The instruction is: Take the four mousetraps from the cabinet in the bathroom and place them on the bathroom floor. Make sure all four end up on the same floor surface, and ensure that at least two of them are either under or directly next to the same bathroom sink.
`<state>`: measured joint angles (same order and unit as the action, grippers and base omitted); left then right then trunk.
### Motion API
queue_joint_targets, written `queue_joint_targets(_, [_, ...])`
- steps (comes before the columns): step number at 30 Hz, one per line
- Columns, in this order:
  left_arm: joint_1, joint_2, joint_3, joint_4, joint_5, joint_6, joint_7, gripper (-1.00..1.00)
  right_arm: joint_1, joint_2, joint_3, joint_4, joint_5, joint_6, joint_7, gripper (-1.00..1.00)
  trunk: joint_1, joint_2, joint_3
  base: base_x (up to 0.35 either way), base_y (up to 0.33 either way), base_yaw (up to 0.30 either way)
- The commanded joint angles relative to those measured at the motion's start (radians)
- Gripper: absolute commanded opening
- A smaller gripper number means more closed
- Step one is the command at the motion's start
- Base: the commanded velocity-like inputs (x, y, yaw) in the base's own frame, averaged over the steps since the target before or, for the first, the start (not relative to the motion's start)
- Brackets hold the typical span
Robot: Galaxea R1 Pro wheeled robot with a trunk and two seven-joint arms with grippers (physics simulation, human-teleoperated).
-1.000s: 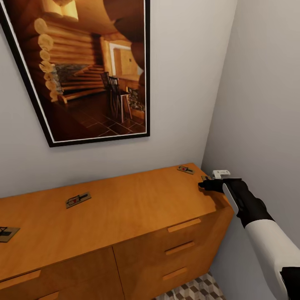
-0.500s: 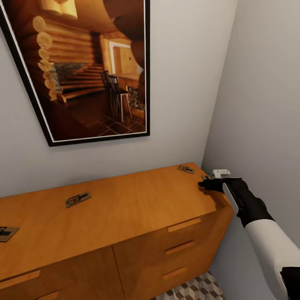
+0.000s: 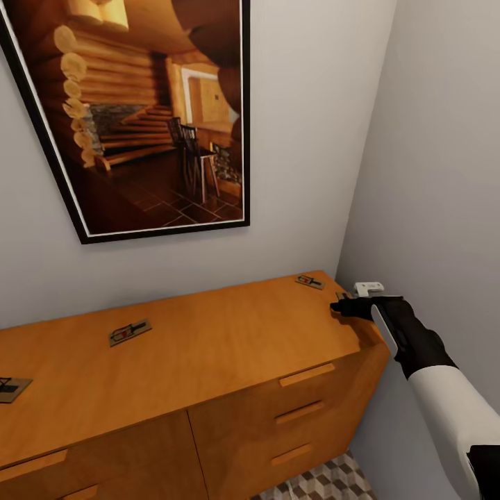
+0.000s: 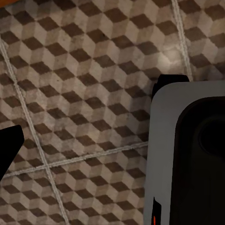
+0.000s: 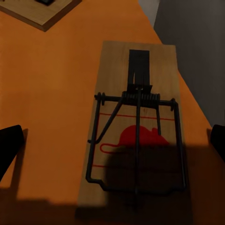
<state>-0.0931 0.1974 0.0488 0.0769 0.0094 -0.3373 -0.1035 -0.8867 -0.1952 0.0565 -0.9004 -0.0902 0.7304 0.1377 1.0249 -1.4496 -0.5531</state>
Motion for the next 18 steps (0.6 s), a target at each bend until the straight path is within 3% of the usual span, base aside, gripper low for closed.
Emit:
queue_joint_targets(1, [-0.002,0.0,0.005,0.004,0.001,-0.006,-0.005,1.0,0.0,-0.001,0.003,0.009,-0.007,0.004,-0.003,1.0,0.0,0.0,-0.001,0.0,0.0,0.0])
queue_joint_targets(18, [-0.002,0.0,0.005,0.004,0.001,-0.006,-0.005,1.0,0.0,-0.001,0.003,0.01,-0.009,0.004,-0.003,1.0,0.0,0.0,-0.001,0.0,0.0,0.0])
